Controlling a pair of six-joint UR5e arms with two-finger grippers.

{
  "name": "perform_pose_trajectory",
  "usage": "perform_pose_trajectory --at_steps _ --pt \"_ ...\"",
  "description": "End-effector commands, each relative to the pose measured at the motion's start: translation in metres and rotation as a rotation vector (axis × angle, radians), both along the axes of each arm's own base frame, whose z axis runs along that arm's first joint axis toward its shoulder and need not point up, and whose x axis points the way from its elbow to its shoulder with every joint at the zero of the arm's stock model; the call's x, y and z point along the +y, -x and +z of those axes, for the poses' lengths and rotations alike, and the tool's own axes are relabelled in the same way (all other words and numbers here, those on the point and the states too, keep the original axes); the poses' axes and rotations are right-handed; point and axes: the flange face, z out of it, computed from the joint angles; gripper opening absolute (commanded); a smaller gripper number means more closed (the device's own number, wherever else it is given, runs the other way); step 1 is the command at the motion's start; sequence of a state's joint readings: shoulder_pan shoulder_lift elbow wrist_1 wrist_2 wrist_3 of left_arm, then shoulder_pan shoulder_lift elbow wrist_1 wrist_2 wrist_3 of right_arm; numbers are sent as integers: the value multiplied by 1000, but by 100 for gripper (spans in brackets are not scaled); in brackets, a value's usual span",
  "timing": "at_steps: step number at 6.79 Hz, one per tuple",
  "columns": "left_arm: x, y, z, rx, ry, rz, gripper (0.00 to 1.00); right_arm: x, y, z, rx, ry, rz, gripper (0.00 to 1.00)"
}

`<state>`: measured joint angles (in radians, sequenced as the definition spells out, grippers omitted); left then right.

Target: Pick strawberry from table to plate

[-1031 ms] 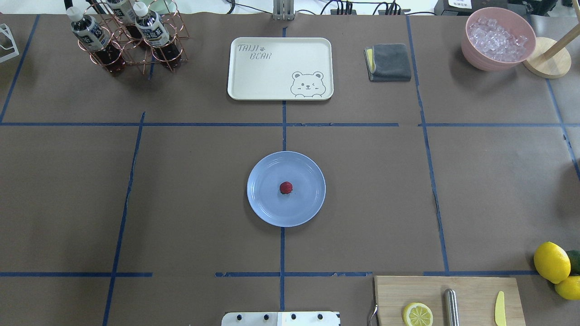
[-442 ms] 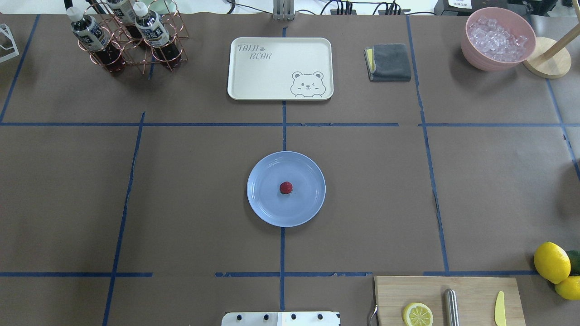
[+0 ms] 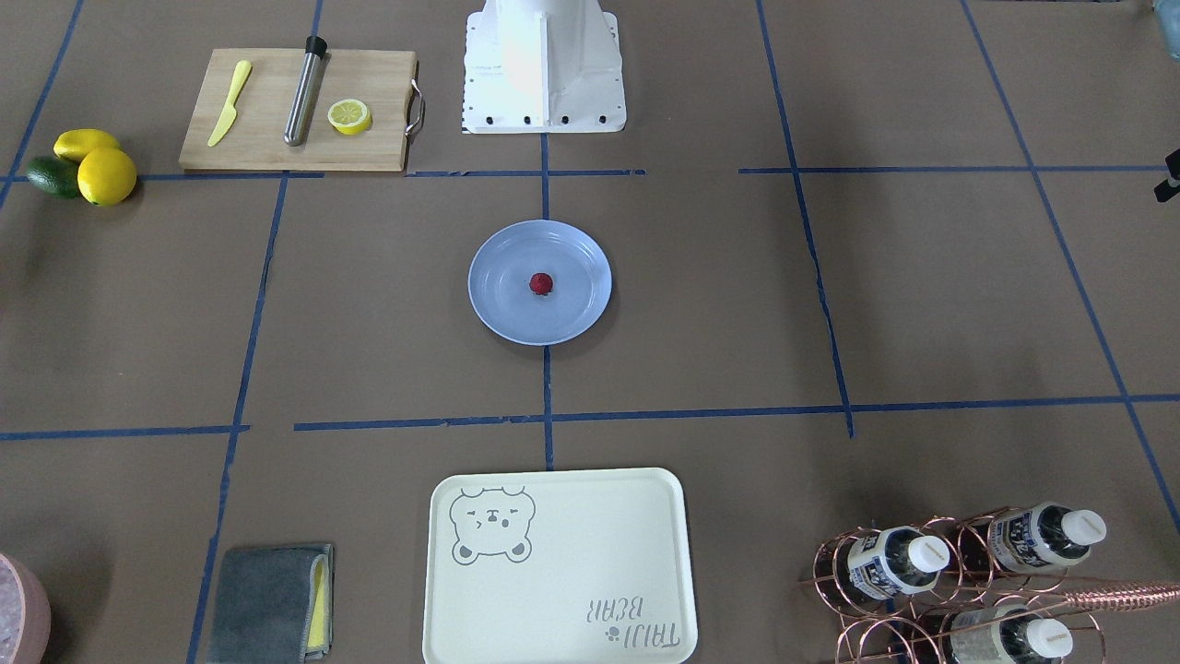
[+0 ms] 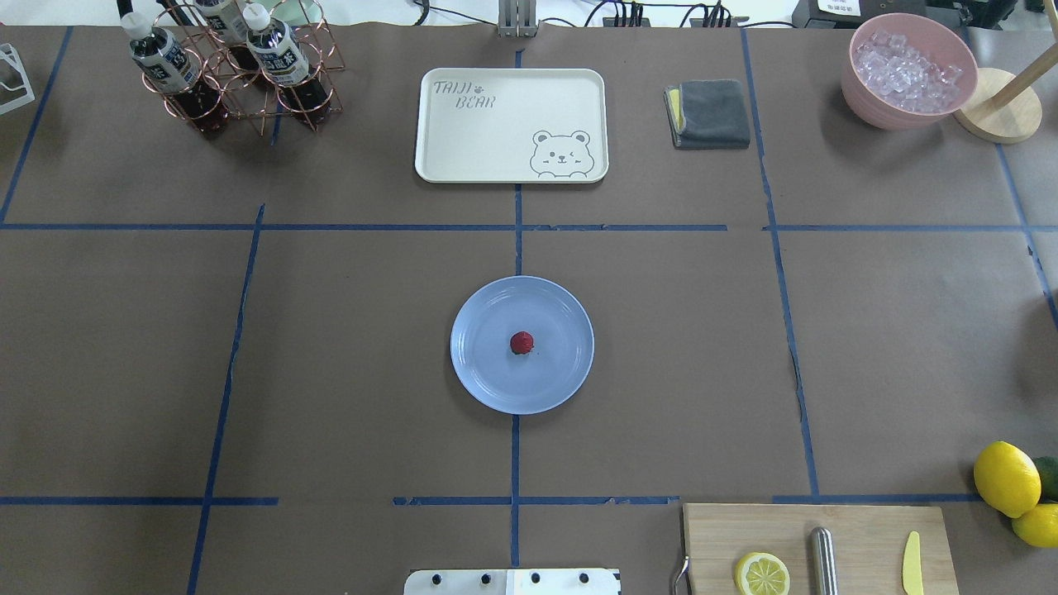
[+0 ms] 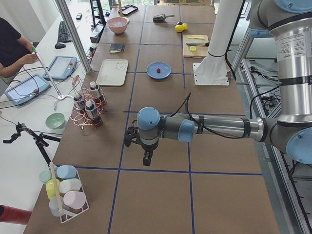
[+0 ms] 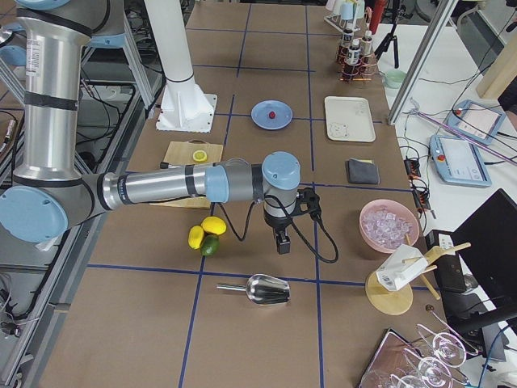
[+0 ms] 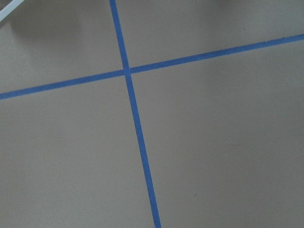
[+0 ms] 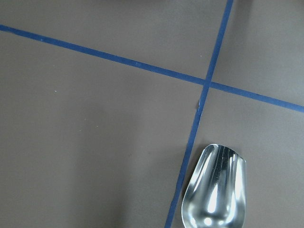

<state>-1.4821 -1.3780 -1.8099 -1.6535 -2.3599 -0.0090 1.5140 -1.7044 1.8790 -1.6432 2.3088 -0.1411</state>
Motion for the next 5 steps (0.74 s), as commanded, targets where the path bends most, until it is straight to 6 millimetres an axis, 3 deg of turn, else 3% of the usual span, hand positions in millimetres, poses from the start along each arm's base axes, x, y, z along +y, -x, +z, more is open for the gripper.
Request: perform_pose_trajectory --at_steps 1,5 --pt "-5 -1 -3 6 -7 3 100 2 -3 1 37 -3 5 100" --pt "-7 -1 -8 10 -26 4 100 4 3 18 -25 50 1 100"
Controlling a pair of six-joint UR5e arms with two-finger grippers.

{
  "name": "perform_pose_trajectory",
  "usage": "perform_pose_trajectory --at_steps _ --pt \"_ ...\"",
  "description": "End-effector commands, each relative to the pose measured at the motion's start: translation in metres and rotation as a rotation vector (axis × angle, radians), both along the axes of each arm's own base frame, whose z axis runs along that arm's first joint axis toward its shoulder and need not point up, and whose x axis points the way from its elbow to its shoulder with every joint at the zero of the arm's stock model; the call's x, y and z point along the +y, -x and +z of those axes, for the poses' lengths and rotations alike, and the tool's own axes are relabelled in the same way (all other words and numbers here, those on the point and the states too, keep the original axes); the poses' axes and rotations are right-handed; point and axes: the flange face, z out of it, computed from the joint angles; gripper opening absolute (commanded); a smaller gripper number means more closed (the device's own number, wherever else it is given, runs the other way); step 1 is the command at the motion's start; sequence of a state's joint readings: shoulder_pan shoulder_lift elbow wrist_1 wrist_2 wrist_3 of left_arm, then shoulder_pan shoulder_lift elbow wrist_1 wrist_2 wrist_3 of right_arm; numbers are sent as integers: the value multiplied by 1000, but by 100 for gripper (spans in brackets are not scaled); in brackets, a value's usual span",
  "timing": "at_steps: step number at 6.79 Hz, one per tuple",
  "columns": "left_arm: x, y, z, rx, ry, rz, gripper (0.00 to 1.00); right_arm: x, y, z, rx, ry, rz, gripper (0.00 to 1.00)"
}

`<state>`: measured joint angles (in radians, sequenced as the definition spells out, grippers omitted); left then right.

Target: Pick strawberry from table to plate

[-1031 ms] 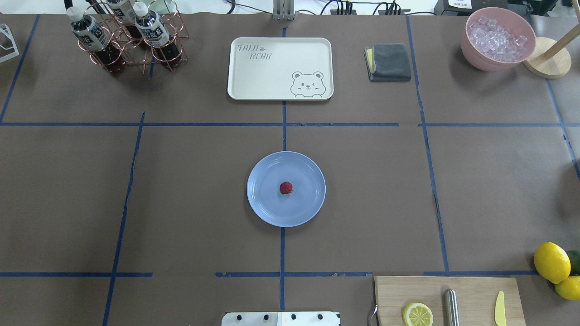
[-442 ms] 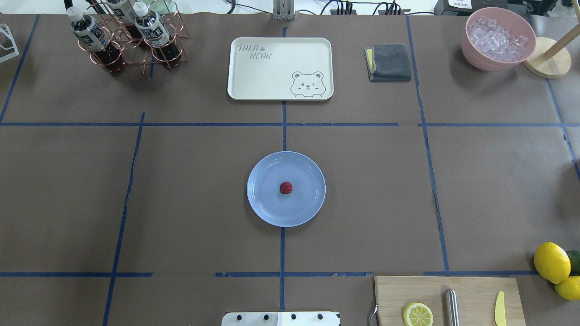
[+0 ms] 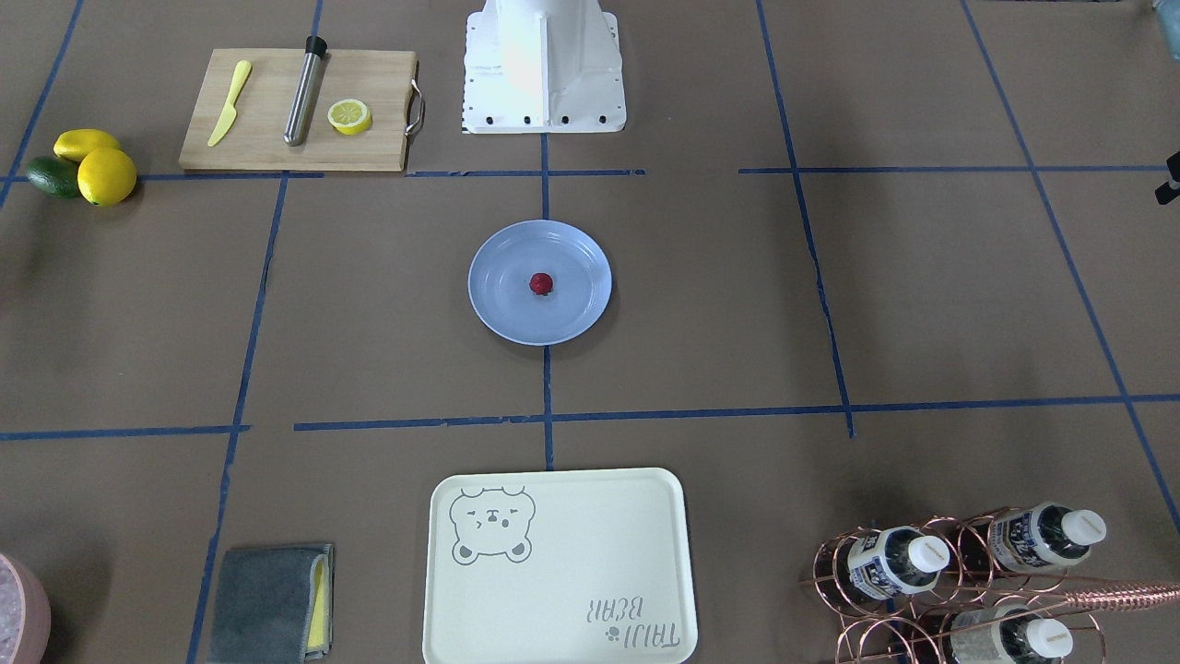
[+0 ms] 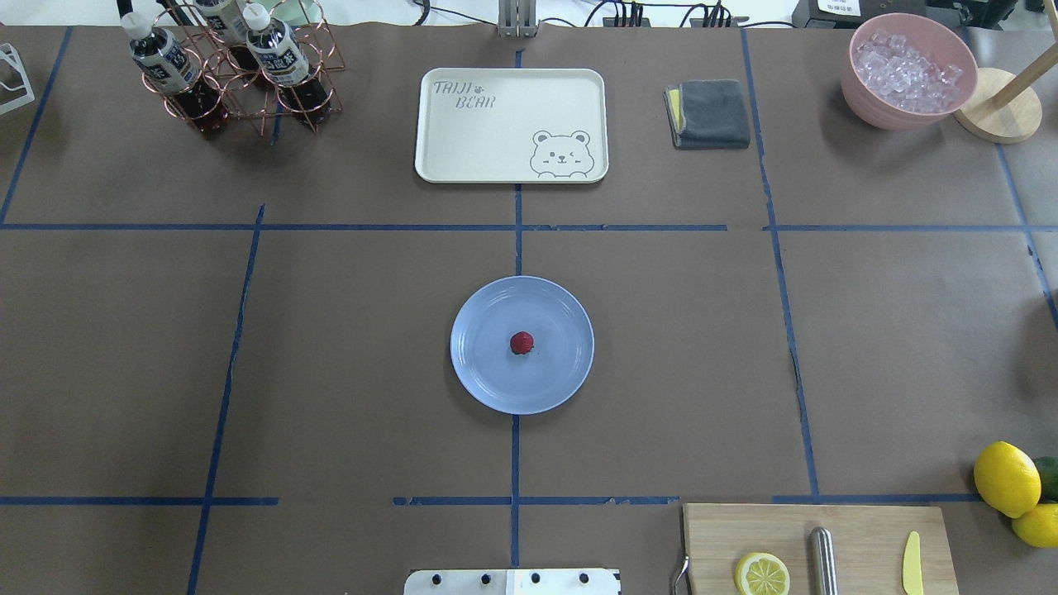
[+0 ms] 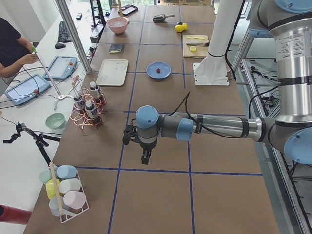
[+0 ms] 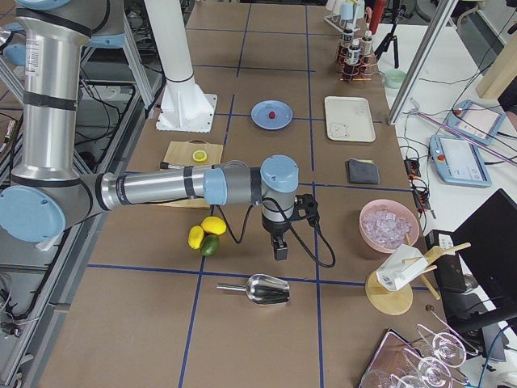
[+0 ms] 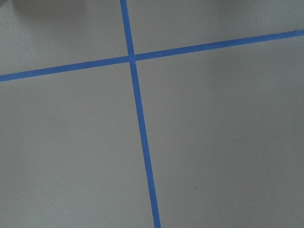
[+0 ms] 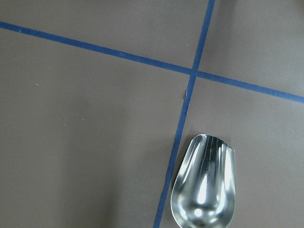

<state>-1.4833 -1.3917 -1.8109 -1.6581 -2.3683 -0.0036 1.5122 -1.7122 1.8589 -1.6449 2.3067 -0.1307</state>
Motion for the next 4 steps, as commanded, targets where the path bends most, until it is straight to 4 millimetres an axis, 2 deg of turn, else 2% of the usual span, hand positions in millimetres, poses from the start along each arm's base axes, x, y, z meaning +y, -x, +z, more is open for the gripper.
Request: perform_pose_trajectory --at_steps 1,2,4 --pt "-1 -1 -2 1 -7 2 100 2 3 13 -31 32 -4 100" --pt "-5 -1 -9 2 -16 2 100 3 4 19 -48 47 -6 100" --pt "-29 -3 -16 -1 -36 1 100 3 4 23 -52 55 -6 100"
